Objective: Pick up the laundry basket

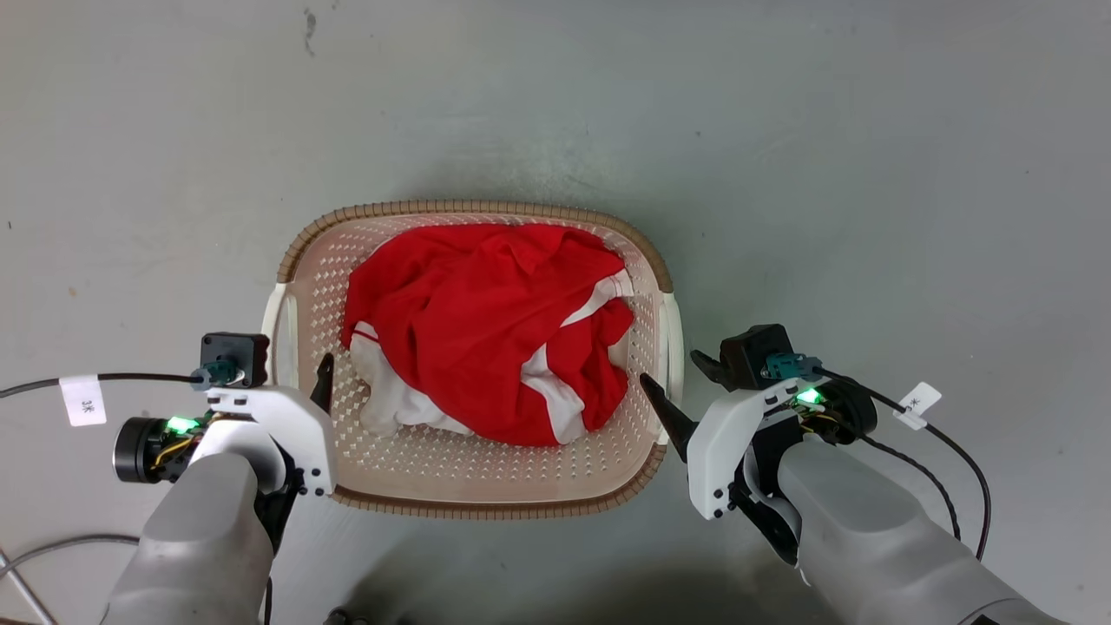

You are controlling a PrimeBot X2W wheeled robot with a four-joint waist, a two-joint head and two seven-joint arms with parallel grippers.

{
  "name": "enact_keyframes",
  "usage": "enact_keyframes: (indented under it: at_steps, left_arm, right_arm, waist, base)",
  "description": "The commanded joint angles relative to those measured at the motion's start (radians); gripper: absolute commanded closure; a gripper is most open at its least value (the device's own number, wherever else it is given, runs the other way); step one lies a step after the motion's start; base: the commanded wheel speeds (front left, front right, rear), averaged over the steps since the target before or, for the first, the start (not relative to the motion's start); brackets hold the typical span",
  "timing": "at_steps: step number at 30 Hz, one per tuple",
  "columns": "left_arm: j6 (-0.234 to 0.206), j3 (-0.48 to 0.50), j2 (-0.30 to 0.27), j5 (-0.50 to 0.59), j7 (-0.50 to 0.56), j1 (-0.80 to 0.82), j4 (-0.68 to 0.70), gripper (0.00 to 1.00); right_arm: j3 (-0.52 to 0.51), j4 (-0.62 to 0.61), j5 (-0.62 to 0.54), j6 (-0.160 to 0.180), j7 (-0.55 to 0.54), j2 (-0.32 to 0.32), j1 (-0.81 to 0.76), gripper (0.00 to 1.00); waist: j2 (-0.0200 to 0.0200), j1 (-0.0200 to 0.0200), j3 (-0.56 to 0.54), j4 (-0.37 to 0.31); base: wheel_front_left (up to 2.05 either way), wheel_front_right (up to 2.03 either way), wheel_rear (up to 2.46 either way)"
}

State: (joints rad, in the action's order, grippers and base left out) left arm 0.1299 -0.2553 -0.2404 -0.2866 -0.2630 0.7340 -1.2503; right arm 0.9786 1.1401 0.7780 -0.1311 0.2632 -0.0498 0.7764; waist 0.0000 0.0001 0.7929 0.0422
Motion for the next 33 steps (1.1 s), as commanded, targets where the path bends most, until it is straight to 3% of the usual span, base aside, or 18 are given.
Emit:
enact_keyframes:
  at_steps: [1, 5, 7, 8, 21, 33]
  left_arm:
    - [0.0, -0.008, 0.003, -0.007, -0.003, 0.018, -0.004, 0.0]
    - [0.0, -0.024, 0.009, -0.015, 0.005, 0.03, -0.017, 0.0]
    - [0.0, -0.033, 0.01, -0.016, 0.008, 0.035, -0.021, 0.67]
    - [0.0, -0.037, 0.012, -0.018, 0.008, 0.037, -0.022, 1.0]
    - [0.0, -0.099, 0.059, -0.072, 0.031, -0.005, -0.032, 1.0]
    - [0.002, -0.203, 0.071, -0.201, 0.138, -0.105, 0.006, 1.0]
  right_arm:
    - [0.009, 0.006, 0.009, 0.001, 0.001, -0.001, 0.02, 0.0]
    - [0.026, 0.009, 0.026, 0.001, 0.002, -0.001, 0.032, 0.0]
    - [0.036, 0.015, 0.033, 0.001, 0.002, -0.001, 0.036, 0.94]
    - [0.042, 0.016, 0.034, 0.001, 0.002, -0.001, 0.038, 1.0]
    - [0.108, 0.045, 0.071, -0.001, -0.009, 0.005, 0.011, 1.0]
    - [0.169, 0.059, 0.136, -0.001, -0.092, 0.009, -0.068, 1.0]
  waist:
    - [0.0, -0.0001, 0.012, 0.003]
    - [0.0, -0.0001, 0.023, 0.005]
    - [0.0, -0.0001, 0.025, 0.006]
    - [0.0, -0.0001, 0.024, 0.007]
    - [0.0, -0.0001, -0.049, 0.015]
    - [0.0, -0.0001, -0.252, -0.007]
  base:
    - [0.0, 0.0, 0.0]
    - [0.0, 0.0, 0.0]
    - [0.0, 0.0, 0.0]
    - [0.0, 0.0, 0.0]
    - [0.0, 0.0, 0.0]
    - [0.0, 0.0, 0.0]
